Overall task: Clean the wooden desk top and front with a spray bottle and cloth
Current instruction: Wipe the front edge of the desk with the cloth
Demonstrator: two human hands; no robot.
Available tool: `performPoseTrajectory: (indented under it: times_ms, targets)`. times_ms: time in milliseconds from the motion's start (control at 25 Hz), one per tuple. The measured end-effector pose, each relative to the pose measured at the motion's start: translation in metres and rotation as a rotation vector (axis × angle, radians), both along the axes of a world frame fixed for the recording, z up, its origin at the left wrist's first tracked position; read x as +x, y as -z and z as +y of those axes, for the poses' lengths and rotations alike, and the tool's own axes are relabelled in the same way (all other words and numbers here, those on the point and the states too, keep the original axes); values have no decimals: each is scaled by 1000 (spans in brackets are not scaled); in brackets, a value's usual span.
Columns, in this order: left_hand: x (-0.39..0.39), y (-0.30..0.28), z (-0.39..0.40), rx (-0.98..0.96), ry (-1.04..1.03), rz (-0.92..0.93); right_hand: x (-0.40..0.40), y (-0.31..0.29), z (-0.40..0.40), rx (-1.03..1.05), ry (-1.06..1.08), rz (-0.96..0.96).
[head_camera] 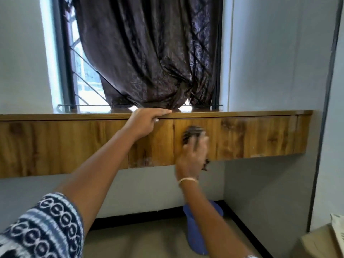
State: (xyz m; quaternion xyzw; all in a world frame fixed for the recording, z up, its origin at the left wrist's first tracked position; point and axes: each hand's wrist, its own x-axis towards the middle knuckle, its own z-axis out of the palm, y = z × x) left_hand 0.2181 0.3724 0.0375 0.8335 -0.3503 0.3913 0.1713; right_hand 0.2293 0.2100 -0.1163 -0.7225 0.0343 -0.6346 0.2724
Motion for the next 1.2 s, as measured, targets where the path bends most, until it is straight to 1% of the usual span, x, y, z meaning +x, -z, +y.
performPoseTrajectory:
  times_ms: [80, 160, 200, 240, 280, 320, 360, 440, 520, 560, 600, 640, 680, 720, 760, 800, 840, 880, 920, 1000, 1120, 1200]
  targets:
    - [-5, -6, 11, 119, -72, 69, -5, 22, 64, -378, -131, 30]
    - [-12, -2, 32, 186, -231, 62, -8, 33, 88, -732, -195, 38]
    - [-16, 1, 46, 199, -313, 21, -8, 32, 82, -859, -207, 37]
    - [-20, 6, 58, 216, -375, -33, -5, 28, 65, -943, -195, 44]
    - [-24, 12, 67, 237, -423, -95, -5, 24, 42, -974, -169, 64]
    - [-27, 20, 73, 255, -455, -148, -4, 22, 15, -928, -135, 91]
    - [-29, 25, 75, 271, -468, -180, -3, 22, -12, -808, -102, 101]
    - [-32, 32, 74, 272, -476, -199, -6, 23, -49, -400, -88, 109]
    - [-31, 32, 74, 259, -461, -195, -8, 22, -35, 35, -85, 122]
    - [-31, 32, 75, 253, -453, -196, -10, 17, -13, 176, -97, 111]
    - [-30, 31, 76, 243, -450, -202, -12, 11, 13, 218, -109, 96]
    - [-31, 32, 75, 235, -449, -210, -13, 9, 40, 144, -125, 94]
    - [-31, 32, 75, 235, -447, -221, -15, 13, 64, -42, -151, 102]
    - [-31, 33, 74, 239, -442, -230, -15, 23, 83, -289, -174, 102]
    - [-31, 33, 74, 239, -438, -235, -15, 33, 96, -537, -191, 94]
    - [-30, 33, 74, 235, -437, -238, -12, 41, 99, -726, -206, 85]
    - [-31, 33, 75, 232, -441, -242, -9, 43, 93, -828, -223, 73]
    - [-31, 33, 75, 231, -450, -247, -7, 40, 82, -853, -232, 63]
    - [-32, 34, 74, 225, -462, -249, -5, 36, 66, -809, -227, 69]
    - [-32, 40, 66, 174, -480, -250, -2, 25, 23, -616, -173, 75]
    - [-30, 47, 38, 73, -485, -280, 8, 6, -56, -233, -82, 40]
    - [-24, 48, 5, 79, -467, -312, 15, -8, -102, 31, -69, 3]
